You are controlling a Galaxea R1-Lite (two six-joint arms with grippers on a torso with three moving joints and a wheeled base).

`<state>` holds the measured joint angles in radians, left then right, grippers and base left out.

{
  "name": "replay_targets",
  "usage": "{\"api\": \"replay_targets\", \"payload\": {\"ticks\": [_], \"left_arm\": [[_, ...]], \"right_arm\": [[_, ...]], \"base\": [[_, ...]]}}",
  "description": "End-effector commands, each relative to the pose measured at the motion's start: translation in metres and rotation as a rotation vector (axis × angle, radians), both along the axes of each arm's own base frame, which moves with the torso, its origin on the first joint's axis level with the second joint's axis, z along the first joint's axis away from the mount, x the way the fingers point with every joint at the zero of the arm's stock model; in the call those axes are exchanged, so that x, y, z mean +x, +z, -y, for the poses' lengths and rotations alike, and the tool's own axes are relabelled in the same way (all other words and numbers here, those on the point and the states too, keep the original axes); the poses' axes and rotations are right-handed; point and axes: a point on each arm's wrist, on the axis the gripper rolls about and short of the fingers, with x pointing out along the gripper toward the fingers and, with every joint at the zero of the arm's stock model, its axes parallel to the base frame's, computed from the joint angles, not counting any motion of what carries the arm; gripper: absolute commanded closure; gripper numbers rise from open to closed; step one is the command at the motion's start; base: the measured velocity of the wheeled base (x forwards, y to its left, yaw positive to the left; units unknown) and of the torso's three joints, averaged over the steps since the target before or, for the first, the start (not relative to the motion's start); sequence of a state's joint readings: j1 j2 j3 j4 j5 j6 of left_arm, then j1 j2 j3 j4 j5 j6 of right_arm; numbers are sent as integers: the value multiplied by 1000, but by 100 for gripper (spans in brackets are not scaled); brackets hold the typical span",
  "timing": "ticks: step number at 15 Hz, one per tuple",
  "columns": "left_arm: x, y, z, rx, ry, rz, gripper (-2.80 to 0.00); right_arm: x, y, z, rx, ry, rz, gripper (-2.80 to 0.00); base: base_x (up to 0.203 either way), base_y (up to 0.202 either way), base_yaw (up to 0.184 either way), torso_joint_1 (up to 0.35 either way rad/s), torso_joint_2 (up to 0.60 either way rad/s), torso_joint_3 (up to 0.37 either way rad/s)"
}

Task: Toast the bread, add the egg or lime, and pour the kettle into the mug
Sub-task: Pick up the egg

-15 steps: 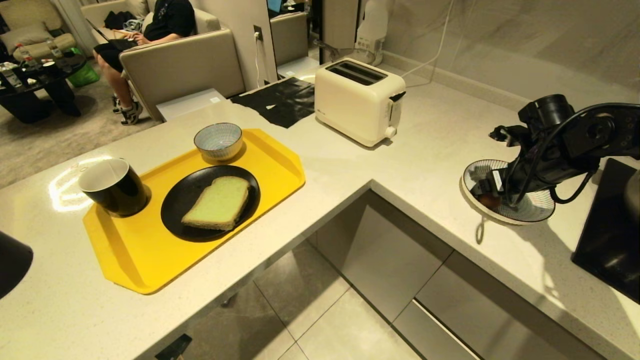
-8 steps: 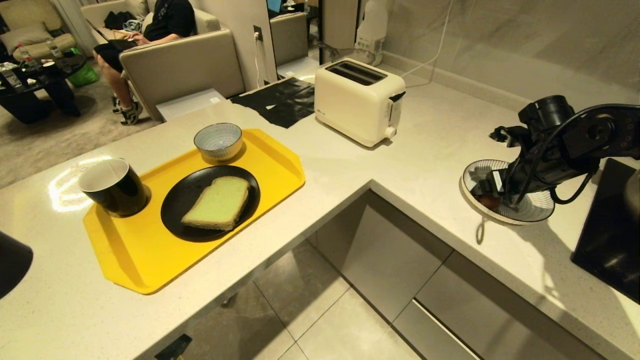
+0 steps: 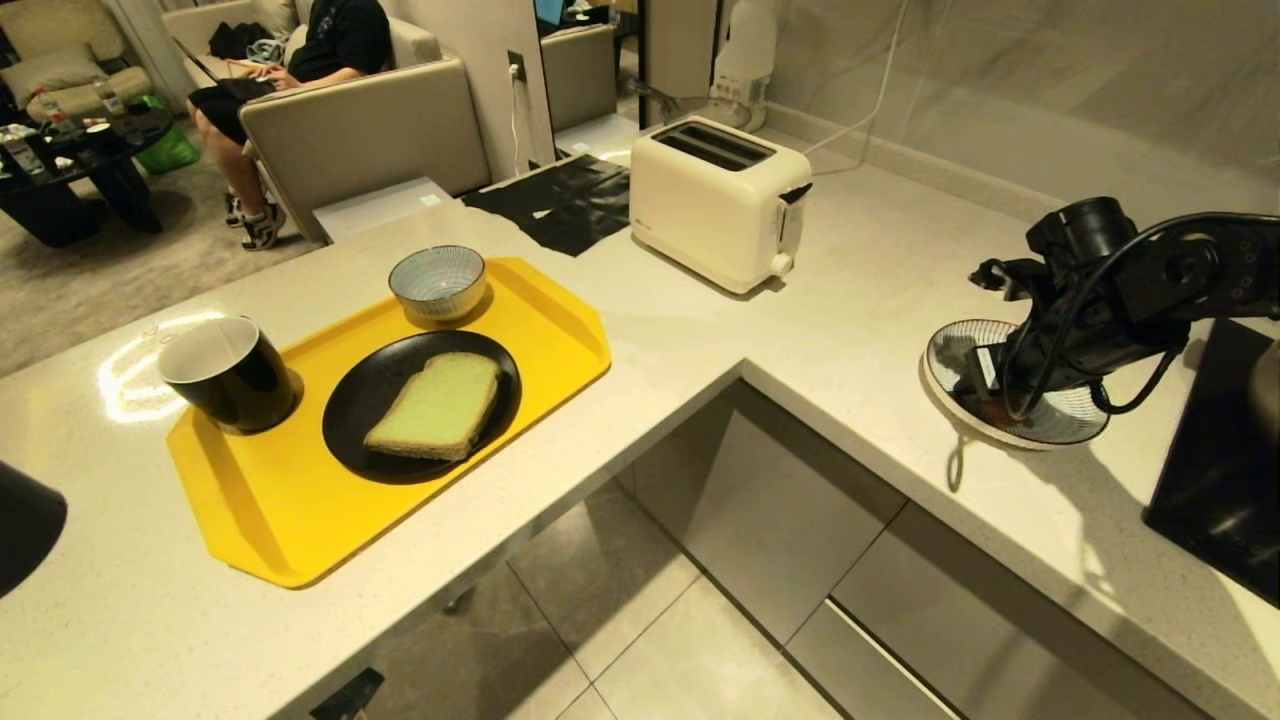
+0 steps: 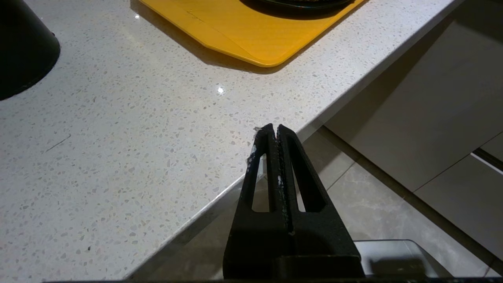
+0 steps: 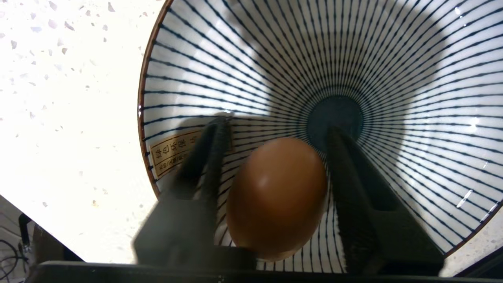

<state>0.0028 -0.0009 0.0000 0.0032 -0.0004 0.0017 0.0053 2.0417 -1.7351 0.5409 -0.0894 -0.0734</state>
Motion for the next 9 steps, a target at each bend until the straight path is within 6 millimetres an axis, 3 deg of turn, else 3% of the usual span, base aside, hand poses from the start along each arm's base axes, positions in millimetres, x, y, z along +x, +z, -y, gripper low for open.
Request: {"api": "replay_targets", "payload": {"ticks": [1,9], "left_arm": [[0,0,0,-1,1,-1,0],[0,0,0,-1,0,-1,0]], "right_arm": [[-1,-2,1,-2,-4,-10,0],[1,12,4,2,-11,63,0]], "base": [[0,0,0,0,0,0],[0,0,0,0,0,0]]}}
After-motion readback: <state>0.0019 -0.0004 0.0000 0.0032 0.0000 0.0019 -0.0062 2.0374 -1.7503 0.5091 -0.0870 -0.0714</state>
